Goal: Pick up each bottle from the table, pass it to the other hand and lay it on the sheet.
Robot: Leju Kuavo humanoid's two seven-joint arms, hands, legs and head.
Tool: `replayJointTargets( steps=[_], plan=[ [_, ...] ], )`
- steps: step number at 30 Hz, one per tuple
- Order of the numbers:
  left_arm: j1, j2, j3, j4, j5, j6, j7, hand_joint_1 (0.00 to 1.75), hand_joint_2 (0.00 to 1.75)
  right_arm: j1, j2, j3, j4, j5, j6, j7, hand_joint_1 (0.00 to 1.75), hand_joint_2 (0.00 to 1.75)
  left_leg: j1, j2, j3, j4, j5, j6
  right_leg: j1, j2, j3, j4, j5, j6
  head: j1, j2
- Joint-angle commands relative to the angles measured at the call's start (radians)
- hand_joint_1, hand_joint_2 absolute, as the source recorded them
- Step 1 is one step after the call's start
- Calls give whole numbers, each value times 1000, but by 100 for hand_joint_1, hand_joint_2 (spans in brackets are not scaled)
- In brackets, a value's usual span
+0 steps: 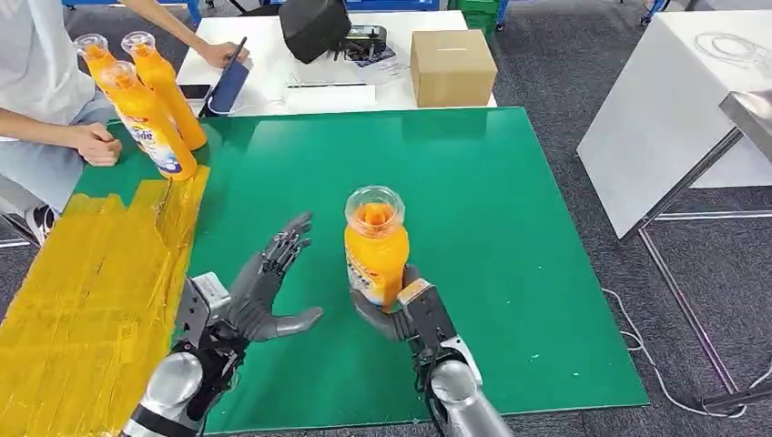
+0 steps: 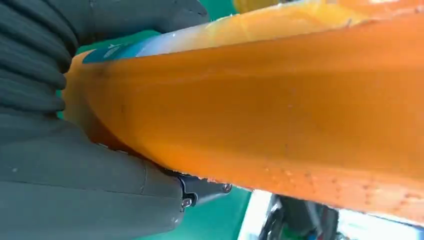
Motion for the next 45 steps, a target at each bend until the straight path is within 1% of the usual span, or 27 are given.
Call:
replayJointTargets(
  steps=[1,9,10,12,15,17,18,23,25,26,27,35,39,40,42,43,45],
  plan=[
    [-45,13,-65,75,-19,12,-11,0,175,-81,-6,62,108,-17,-4,-4,175,175,1,1,2,0,0,0,1,0,2,-1,0,-1,0,0],
    [-49,8,-82,100,-36,23,-20,0,175,-103,-2,84,115,-20,-9,-5,175,175,2,2,4,0,-1,-1,2,0,4,-1,0,-3,0,0],
    [-57,3,-86,121,-23,23,-24,0,175,-117,-5,120,133,28,-61,-3,175,175,0,1,1,0,0,0,1,0,2,-1,0,-1,0,0],
    [-60,2,-81,126,-8,21,-20,0,175,-119,-5,135,145,43,-71,0,175,175,1,0,3,0,0,0,1,-1,3,-1,0,-2,0,0],
    [-72,2,-76,135,7,19,-14,0,175,-124,1,198,189,104,-104,-4,175,175,1,2,3,-1,-1,0,2,1,3,-2,0,-2,0,0],
    [-74,1,-77,136,7,19,-14,0,175,-123,5,203,196,107,-110,-6,175,175,1,1,2,-1,0,0,1,0,2,-1,0,-1,0,0],
    [-74,2,-77,138,8,18,-13,0,175,-128,2,219,203,125,-120,-8,175,175,1,2,4,0,-1,-1,2,0,4,-2,0,-2,0,0],
    [-84,-6,-67,153,22,24,-8,0,175,-133,1,288,224,191,-131,-6,175,175,0,1,1,0,0,0,1,0,1,-1,0,-1,0,0],
    [-89,-10,-56,160,34,27,-3,0,175,-135,2,311,239,199,-126,-4,175,175,0,1,2,-1,0,0,1,0,2,-1,0,-1,0,0],
    [-89,-10,-56,160,34,27,-3,0,175,-135,2,311,239,199,-126,-4,175,175,2,3,4,0,-1,-1,3,0,5,-2,0,-3,0,0],
    [-93,-12,-50,165,41,28,-2,0,175,-143,2,330,259,204,-118,-3,175,175,0,1,1,0,0,0,1,0,1,-1,0,-1,0,0],
    [-90,-27,-25,168,75,37,-1,0,175,-146,3,344,280,205,-115,-2,175,175,1,0,2,0,0,0,2,-1,3,-1,0,-1,0,0],
    [-82,-26,-17,156,91,40,-4,0,175,-141,-2,327,285,190,-120,-1,175,175,0,0,1,0,0,0,1,-1,1,-1,0,-1,0,0],
    [-81,-25,-17,154,93,41,-5,0,175,-140,-3,323,285,187,-120,-1,175,175,1,0,3,0,-1,0,2,-1,4,-2,0,-2,0,0],
    [-79,-24,-17,153,94,41,-5,0,175,-136,-5,314,283,179,-121,-1,175,175,0,0,1,0,0,0,1,-1,1,-1,0,-1,0,0],
    [-79,-24,-16,153,94,42,-5,0,175,-135,-6,310,283,178,-124,-1,175,175,2,1,4,0,-1,0,3,-1,6,-3,0,-3,0,0],
    [-76,-22,-16,150,95,42,-5,0,175,-129,-9,294,278,168,-132,-1,175,175,0,0,1,0,0,0,1,-1,2,-1,0,-1,0,0]
  ],
)
